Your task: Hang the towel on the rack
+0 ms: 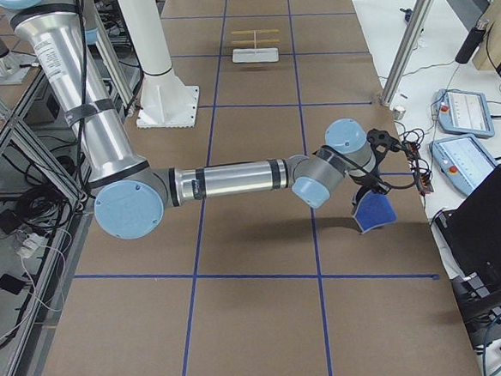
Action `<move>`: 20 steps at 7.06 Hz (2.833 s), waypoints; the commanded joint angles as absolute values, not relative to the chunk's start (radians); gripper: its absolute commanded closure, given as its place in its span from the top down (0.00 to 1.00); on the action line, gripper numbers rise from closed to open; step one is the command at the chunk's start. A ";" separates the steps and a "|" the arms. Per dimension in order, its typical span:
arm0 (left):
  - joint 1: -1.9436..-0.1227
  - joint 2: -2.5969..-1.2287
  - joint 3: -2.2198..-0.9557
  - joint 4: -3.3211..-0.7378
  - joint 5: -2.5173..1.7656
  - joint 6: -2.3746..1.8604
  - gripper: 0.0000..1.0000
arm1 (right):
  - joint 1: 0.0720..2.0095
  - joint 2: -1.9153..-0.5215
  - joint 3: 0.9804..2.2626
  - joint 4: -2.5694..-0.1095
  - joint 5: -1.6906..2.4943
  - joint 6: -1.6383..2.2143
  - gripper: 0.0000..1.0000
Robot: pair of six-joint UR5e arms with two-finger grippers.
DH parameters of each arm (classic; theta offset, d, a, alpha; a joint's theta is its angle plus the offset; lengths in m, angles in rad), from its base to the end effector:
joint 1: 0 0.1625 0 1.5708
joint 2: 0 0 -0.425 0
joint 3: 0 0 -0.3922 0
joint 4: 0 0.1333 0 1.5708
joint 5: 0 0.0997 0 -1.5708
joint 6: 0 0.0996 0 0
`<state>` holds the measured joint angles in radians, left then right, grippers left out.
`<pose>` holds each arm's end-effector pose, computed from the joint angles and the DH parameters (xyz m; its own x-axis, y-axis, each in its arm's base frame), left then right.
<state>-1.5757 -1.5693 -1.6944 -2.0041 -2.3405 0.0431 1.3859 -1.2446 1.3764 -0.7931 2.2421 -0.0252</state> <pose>-0.0665 -0.5108 0.5479 0.7194 0.3997 -0.5680 -0.0269 0.8332 0.5523 -0.0490 -0.6498 0.4828 0.6764 -0.6415 0.3620 0.1300 0.5877 0.7986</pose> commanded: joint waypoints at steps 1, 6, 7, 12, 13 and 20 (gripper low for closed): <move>-1.565 -1.641 -1.697 -2.063 -2.451 -0.050 0.98 | 1.278 -1.233 1.526 -0.793 2.247 -0.014 0.00; -1.306 -1.876 -1.721 -2.149 -2.530 -0.653 0.98 | 1.068 -1.169 1.667 -0.842 2.051 -0.011 0.00; -1.248 -1.902 -1.726 -2.187 -2.522 -0.863 0.95 | 1.030 -1.155 1.718 -0.886 2.021 -0.011 0.00; -1.056 -2.040 -1.756 -2.198 -2.338 -1.600 0.89 | 0.714 -1.094 2.000 -1.204 1.635 0.018 0.00; -0.993 -2.072 -1.755 -2.198 -2.272 -1.696 0.89 | 0.642 -1.071 2.000 -1.204 1.538 0.043 0.00; -0.776 -2.126 -1.746 -2.191 -2.048 -1.848 0.88 | 0.376 -0.930 1.962 -1.315 1.281 0.037 0.00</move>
<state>-0.8046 -2.1187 -1.7466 -2.1929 -2.0779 -1.8468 0.3983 -0.9460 1.9701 -1.3059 1.2994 0.0395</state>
